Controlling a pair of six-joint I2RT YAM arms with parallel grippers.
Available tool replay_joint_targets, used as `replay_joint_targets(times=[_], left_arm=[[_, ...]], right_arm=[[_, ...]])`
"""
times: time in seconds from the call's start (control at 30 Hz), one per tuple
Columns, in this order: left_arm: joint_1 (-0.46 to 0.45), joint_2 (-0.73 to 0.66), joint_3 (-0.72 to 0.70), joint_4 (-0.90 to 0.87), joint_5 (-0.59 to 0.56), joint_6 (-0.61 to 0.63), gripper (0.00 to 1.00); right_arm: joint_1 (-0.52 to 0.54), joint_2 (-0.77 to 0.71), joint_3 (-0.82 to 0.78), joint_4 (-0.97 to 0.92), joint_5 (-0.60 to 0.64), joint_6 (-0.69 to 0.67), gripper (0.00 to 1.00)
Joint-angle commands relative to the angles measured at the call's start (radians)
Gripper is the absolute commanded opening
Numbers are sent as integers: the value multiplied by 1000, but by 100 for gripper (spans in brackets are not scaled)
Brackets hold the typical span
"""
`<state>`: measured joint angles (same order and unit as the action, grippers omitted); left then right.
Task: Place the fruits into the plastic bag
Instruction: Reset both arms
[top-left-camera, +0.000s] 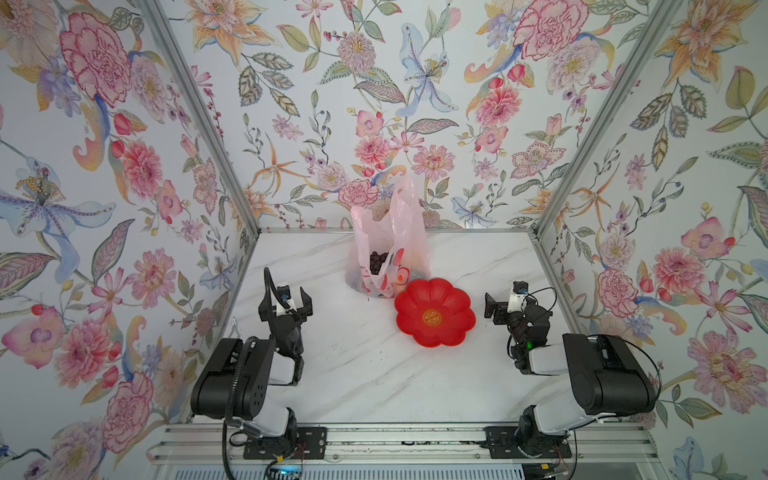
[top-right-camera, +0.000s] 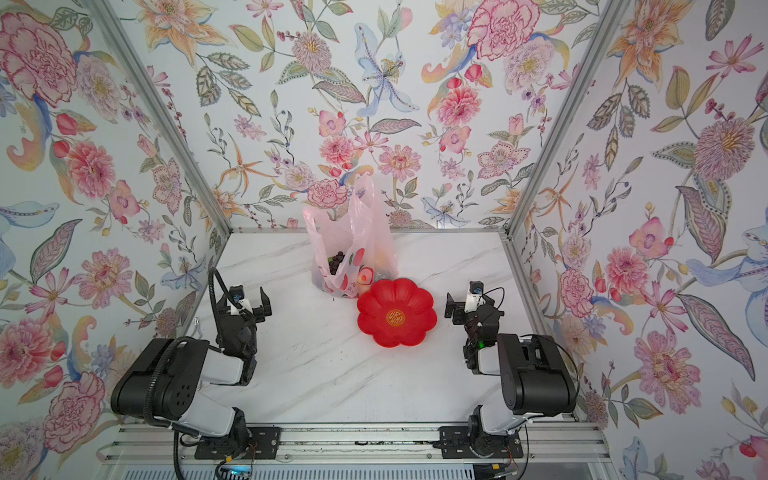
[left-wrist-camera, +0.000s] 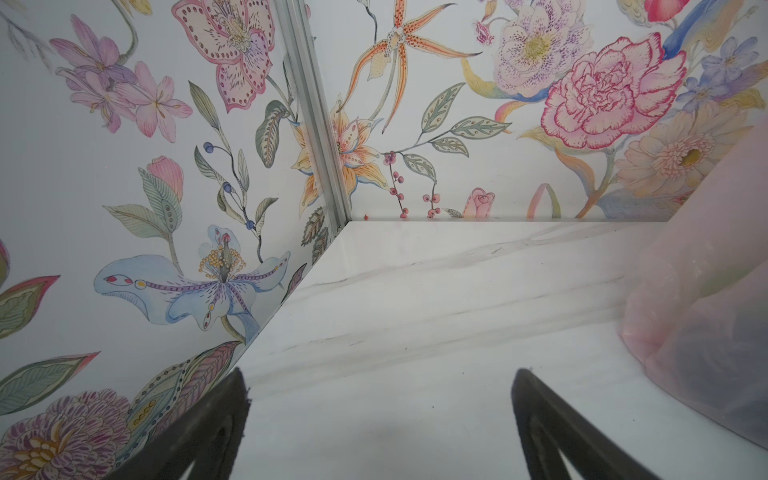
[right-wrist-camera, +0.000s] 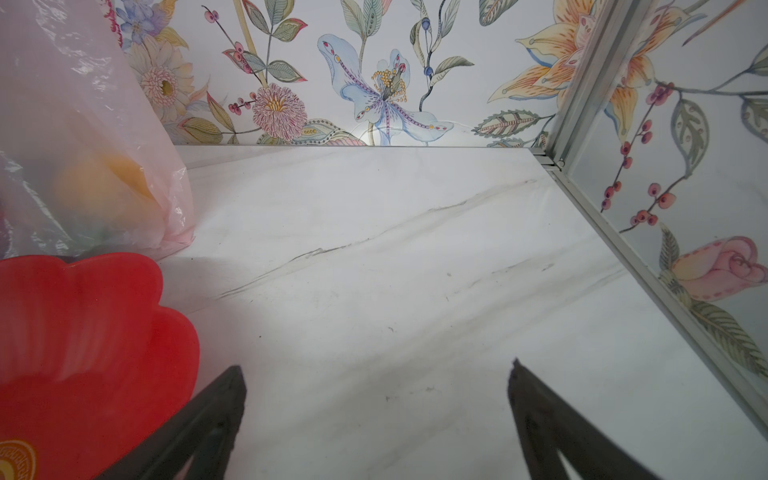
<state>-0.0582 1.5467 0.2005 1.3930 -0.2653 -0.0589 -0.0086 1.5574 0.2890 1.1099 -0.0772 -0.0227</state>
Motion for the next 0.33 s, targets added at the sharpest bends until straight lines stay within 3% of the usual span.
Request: replay_joint_targets(times=[0.0,0.3], left_arm=[[-4,7,-9,46,7,14,99],[-4,7,-9,46,6,15,99]], right_arm=[[0,-13,6,-11,11,-12,99],[8,-12,9,-16,29,-16,99]])
